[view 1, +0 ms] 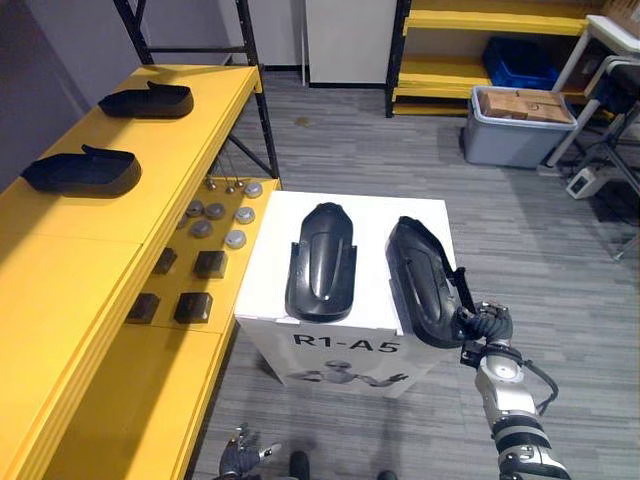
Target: Walk over and take plastic housings, then place them on the shelf
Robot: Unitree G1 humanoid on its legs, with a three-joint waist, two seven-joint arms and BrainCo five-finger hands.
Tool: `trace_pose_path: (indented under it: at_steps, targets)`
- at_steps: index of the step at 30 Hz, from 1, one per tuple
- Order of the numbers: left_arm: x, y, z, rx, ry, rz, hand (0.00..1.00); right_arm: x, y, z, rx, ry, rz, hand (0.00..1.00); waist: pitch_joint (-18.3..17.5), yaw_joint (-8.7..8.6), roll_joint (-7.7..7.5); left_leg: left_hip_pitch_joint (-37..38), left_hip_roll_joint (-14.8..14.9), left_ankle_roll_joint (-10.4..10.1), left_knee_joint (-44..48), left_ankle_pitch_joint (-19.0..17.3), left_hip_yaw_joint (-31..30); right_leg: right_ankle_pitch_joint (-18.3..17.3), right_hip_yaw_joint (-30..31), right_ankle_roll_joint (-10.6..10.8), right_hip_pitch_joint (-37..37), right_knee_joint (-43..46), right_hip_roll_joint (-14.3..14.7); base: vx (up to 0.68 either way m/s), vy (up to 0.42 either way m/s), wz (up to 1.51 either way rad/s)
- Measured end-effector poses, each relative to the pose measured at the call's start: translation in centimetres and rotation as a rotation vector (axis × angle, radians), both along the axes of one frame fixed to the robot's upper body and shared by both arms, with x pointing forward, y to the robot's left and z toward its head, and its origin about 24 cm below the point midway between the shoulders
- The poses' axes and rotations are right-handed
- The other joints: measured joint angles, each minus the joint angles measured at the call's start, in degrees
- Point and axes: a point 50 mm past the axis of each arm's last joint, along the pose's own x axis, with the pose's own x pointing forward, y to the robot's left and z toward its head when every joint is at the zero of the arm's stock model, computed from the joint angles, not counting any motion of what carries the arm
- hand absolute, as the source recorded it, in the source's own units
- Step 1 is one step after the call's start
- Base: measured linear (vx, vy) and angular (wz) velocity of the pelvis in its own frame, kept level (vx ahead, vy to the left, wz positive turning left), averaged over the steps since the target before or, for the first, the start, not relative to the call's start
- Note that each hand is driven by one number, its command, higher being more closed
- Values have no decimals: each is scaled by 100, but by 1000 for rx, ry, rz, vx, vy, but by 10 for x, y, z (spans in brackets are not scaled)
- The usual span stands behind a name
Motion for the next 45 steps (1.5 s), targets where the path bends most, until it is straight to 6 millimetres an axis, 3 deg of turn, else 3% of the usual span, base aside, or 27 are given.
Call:
trace_pose_path:
  at_steps: [6, 10, 12, 15, 18, 21, 26, 30, 38, 43, 44, 45]
  targets:
    - [17, 2, 15, 12, -104, 3, 0, -5, 7, 14, -29, -80, 7, 100, 6, 14, 1, -1, 7, -6, 3, -4, -6, 1, 12, 0, -1, 1, 6, 0, 0, 0]
    - [34, 9, 36, 38, -228, 56, 0, -9, 12, 47, -76, -234, -23, 100, 8, 5, 1, -3, 11, -6, 4, -4, -8, 1, 21, 0, -4, 3, 4, 0, 0, 0]
    - [46, 12, 55, 52, -327, 87, 0, -12, 14, 72, -110, -353, -45, 100, 8, 5, 0, -5, 10, -16, 4, -14, -9, 0, 18, 0, -6, 4, 1, 0, 0, 0]
    - [55, 14, 77, 37, -449, 156, 0, -15, 17, 83, -121, -406, -72, 100, 11, -4, -4, -6, 7, -25, 4, -22, -10, 0, 17, 2, -9, 4, -4, 0, 0, 0]
    - [70, 13, 113, 34, -636, 173, 0, -20, 25, 101, -106, -509, -114, 100, 11, -3, -3, -8, 5, -26, 5, -23, -16, -1, 9, 2, -7, 3, -6, 0, 0, 0]
    - [81, 5, 145, 20, -790, 155, 0, -22, 35, 120, -135, -602, -84, 100, 10, -10, -3, -7, -2, -25, 6, -22, -23, 0, 0, 2, -2, 5, -13, 0, 0, 0]
    - [106, -38, 185, -108, -991, 12, 0, -21, 68, 137, -196, -683, 45, 100, 5, -23, -1, 40, -11, -22, 6, -20, -54, 0, -22, 3, 85, 15, -19, 0, 0, 3]
    - [117, -69, 198, -212, -1043, -96, 0, -17, 101, 141, -195, -707, 175, 100, -8, -131, -3, 61, -9, -20, 7, -18, -54, 1, -12, 4, 98, 40, -16, 0, 0, -1]
    - [140, -107, 211, -388, -1059, -214, 0, -20, 144, 143, -155, -735, 387, 100, -180, -158, 0, 95, 4, -18, 6, -16, -20, 1, 15, 3, 83, 38, -3, 0, 0, -1]
    - [144, -110, 206, -474, -1004, -197, 0, -21, 160, 138, -150, -722, 469, 100, -332, -224, -1, 108, 10, -17, 6, -13, -6, 1, 31, 3, 85, 38, 4, 0, 0, 0]
    - [144, -110, 205, -482, -995, -196, 100, -21, 161, 136, -152, -715, 474, 100, -346, -237, -1, 107, 10, -17, 6, -13, -5, 1, 33, 3, 82, 38, 4, 0, 0, 0]
    - [144, -108, 201, -495, -973, -189, 100, -21, 162, 133, -168, -703, 497, 100, -366, -266, -2, 108, 9, -16, 6, -12, -1, 1, 37, 2, 82, 37, 4, 0, 0, 0]
